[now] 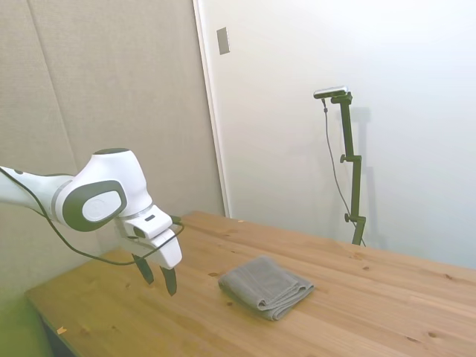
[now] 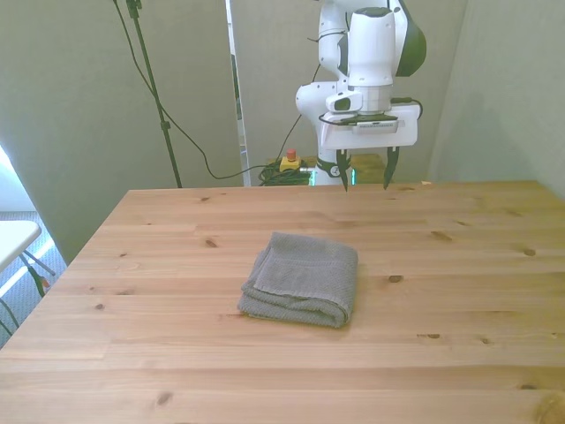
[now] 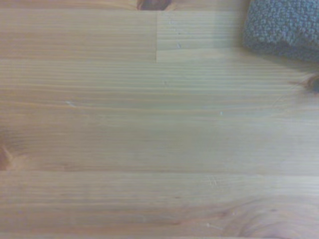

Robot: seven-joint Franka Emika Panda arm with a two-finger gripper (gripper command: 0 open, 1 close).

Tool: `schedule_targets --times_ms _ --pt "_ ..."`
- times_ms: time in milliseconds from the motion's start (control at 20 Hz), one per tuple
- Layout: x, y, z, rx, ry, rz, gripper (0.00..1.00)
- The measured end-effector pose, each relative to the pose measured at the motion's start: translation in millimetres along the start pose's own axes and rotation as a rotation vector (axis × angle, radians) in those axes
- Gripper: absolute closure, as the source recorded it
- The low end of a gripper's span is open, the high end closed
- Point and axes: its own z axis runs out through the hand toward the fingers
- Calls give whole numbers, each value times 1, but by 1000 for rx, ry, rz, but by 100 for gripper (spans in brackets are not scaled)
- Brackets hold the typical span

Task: Unfold the towel

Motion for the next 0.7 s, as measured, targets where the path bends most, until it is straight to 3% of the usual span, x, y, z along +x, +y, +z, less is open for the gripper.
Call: schedule_targets --times_ms 200,500,700 --pt "28 19 -1 -2 -6 52 0" --pt "144 121 -1 11 -25 207 0" --pt "196 163 12 41 -51 261 0"
